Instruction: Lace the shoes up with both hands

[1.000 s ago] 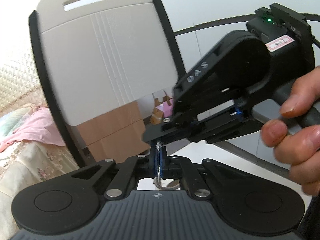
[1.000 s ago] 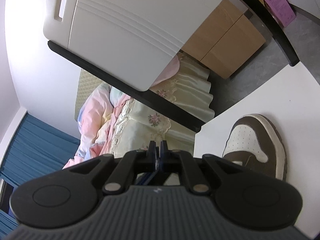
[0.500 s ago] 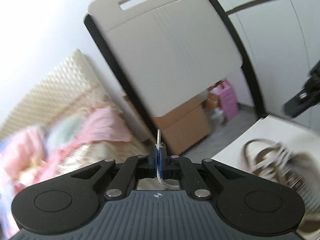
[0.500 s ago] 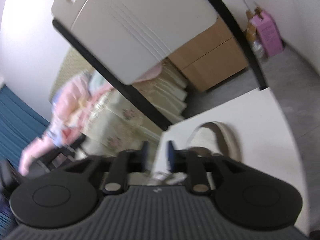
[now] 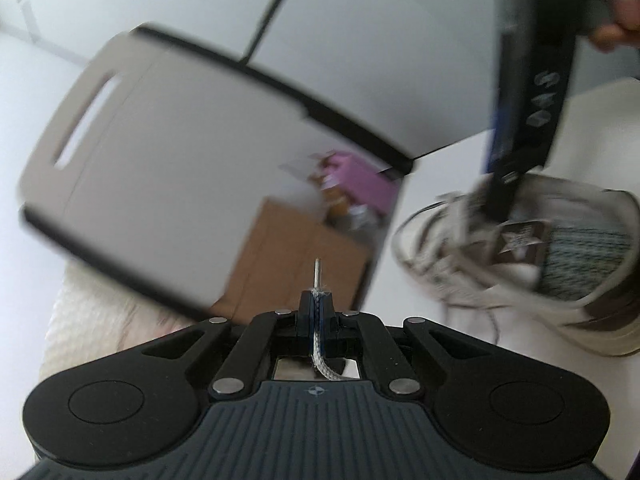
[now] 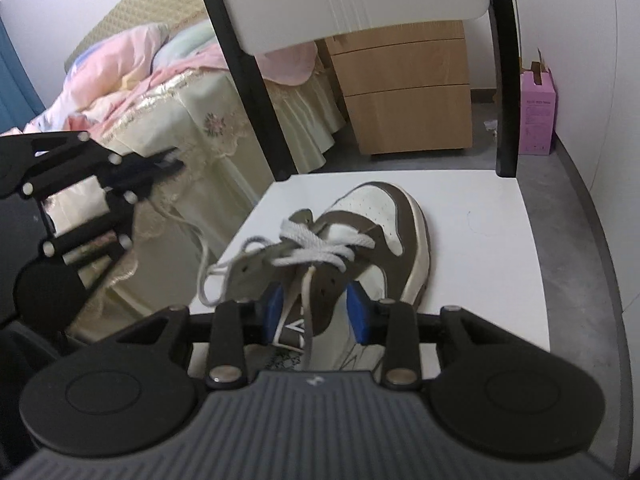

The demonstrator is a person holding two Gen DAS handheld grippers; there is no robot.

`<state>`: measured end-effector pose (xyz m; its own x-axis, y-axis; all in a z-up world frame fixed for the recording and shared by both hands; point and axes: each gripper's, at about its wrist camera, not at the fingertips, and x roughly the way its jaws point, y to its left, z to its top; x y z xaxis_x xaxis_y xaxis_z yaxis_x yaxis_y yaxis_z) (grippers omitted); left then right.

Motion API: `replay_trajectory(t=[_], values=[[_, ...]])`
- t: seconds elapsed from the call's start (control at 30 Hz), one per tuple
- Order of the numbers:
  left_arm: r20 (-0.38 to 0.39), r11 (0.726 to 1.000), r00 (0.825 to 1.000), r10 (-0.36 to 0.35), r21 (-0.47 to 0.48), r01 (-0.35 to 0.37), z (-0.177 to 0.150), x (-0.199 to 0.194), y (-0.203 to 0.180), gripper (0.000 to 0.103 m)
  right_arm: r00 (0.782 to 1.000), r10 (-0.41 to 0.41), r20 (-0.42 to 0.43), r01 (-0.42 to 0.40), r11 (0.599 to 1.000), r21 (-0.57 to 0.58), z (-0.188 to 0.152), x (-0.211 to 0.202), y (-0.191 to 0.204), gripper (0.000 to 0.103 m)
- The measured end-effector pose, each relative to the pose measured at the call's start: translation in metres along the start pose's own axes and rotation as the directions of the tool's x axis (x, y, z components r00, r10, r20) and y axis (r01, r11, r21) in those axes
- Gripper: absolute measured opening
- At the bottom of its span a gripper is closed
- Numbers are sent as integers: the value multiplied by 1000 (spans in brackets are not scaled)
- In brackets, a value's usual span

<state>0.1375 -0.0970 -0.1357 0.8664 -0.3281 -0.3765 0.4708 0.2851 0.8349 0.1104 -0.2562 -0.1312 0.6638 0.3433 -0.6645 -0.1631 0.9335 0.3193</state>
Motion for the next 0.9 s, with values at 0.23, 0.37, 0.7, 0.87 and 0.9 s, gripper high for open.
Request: replay_trajectory(t=[0.23,0.37,0.7,0.87,0.9], values=[[75,993,991,-114,49,110,3,13,-28,3,989,146,27,-147,939,311,-6,-2,-43,24],[108,977,975,-196,102,185,5,13,-38,3,965,250,83,-258,832,491,-18,0,-71,23],[118,942,950,-289,210,260,12,24,-45,3,939,319,131,-331,729,600,-25,2,-86,23],[86,910,934,-345,273,311,16,31,-43,3,936,325,134,-336,717,611,-26,4,-87,23],[83,905,933,-349,289,313,17,33,-43,3,936,325,134,-336,716,612,-27,5,-88,23]])
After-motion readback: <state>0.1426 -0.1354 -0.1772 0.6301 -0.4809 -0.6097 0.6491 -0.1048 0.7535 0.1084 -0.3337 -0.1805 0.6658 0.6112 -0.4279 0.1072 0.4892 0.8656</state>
